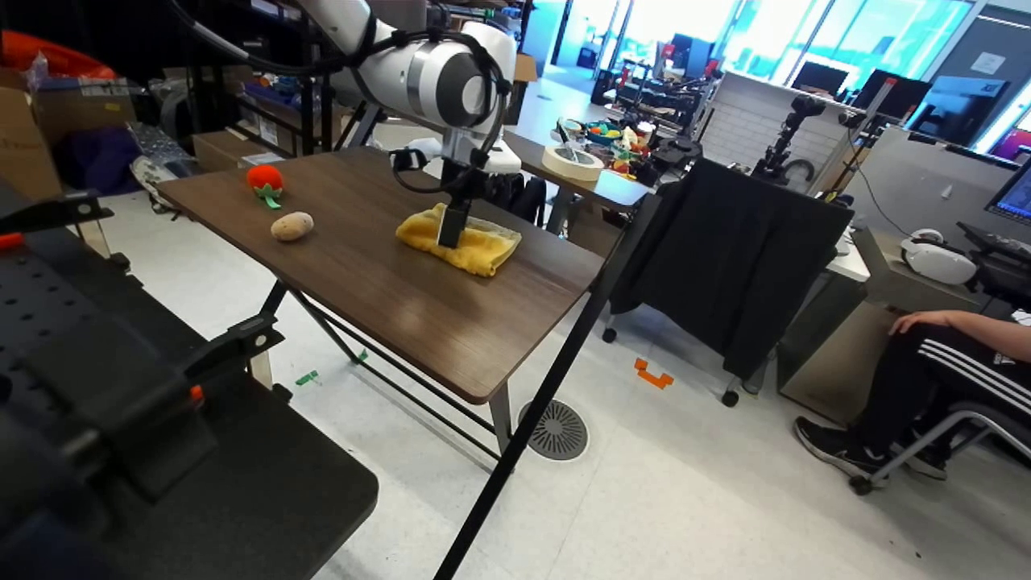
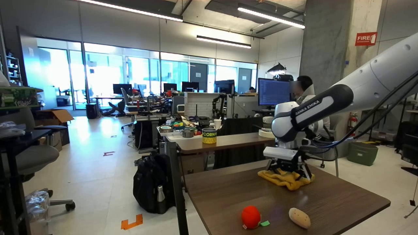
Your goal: Use the yellow towel to wipe the table
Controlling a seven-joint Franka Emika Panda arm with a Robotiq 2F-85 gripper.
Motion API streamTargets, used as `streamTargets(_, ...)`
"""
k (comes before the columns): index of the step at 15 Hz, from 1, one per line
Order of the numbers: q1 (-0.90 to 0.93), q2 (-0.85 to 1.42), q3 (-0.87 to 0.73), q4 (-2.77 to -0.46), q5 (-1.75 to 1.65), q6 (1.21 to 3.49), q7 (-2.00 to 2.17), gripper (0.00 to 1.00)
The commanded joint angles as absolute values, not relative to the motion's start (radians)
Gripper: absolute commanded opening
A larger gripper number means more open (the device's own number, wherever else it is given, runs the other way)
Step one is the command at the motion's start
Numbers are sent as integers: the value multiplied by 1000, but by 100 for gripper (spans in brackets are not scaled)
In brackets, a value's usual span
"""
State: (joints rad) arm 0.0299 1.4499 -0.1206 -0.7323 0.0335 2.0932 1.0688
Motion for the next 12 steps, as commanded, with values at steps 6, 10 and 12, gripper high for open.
streamTargets(6,51,1524,-60,-710,29,2107,964,100)
streamTargets(10,129,1503,-2,-714,34,2127,856,100)
streamTargets(12,183,1500,23,-713,26,2129,812,100)
